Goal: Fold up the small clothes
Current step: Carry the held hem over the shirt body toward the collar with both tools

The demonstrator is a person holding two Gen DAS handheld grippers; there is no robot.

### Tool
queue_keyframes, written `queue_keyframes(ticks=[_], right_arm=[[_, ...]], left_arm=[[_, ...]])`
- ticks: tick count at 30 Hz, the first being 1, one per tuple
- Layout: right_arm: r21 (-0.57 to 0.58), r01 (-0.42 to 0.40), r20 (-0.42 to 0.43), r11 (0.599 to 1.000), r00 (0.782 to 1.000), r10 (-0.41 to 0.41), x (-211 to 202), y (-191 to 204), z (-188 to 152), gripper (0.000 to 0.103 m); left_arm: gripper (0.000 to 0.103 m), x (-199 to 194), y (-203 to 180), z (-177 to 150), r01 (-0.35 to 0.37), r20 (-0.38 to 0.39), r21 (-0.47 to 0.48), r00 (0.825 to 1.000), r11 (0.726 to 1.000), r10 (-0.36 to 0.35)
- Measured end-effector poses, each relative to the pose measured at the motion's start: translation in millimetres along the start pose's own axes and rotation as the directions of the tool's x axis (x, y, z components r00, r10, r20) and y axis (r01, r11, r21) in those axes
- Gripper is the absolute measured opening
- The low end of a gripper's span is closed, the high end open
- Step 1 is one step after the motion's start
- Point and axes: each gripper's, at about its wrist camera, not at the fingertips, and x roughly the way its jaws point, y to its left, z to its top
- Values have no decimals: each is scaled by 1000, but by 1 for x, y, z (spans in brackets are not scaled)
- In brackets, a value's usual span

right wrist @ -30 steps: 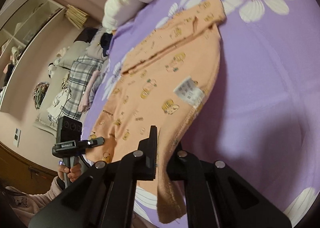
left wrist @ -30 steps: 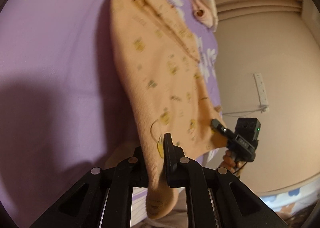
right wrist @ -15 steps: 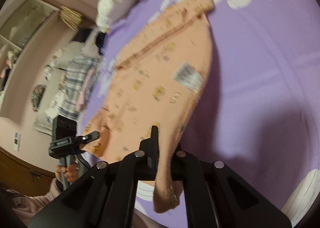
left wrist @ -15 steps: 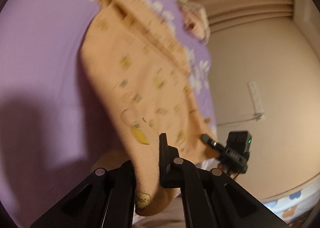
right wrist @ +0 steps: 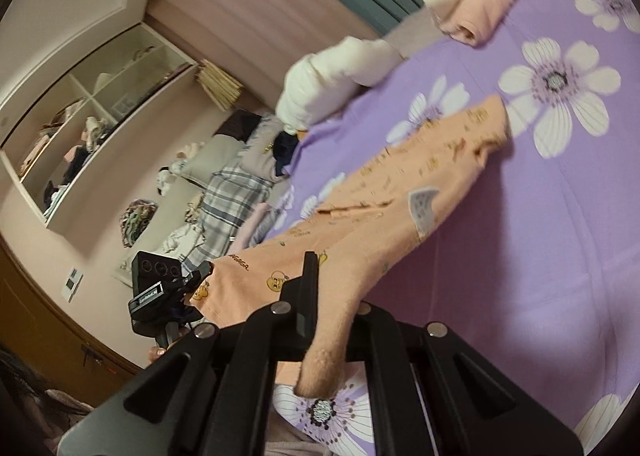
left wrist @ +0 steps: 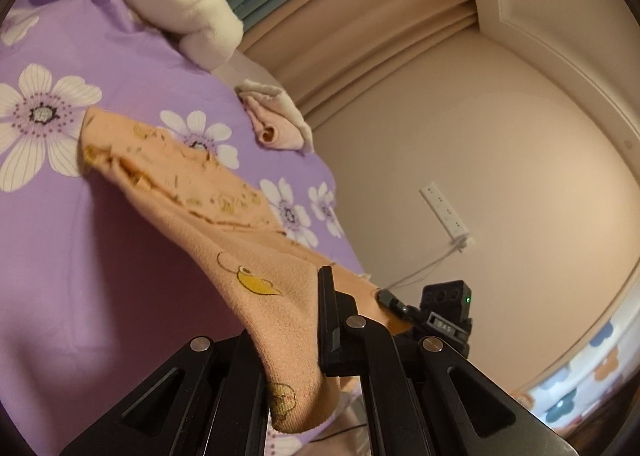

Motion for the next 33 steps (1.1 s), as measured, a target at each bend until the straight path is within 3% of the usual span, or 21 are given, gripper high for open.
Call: queue_keyframes(ticks=[8, 19, 33], right_arm=[[-64, 7, 13, 998, 1000, -6, -29, 20, -3, 4], [-193, 9, 19, 981, 1000, -5, -60, 39, -14, 7], [80, 50, 16, 996, 999, -51, 22, -39, 60, 7]], left_arm=[[0, -19, -22, -12, -14, -46, 45, 999, 999, 16], [0, -35, -27, -26, -21, -85, 11, 996, 1000, 22], [0, 16, 57, 44, -116, -58, -185, 993, 976, 107]])
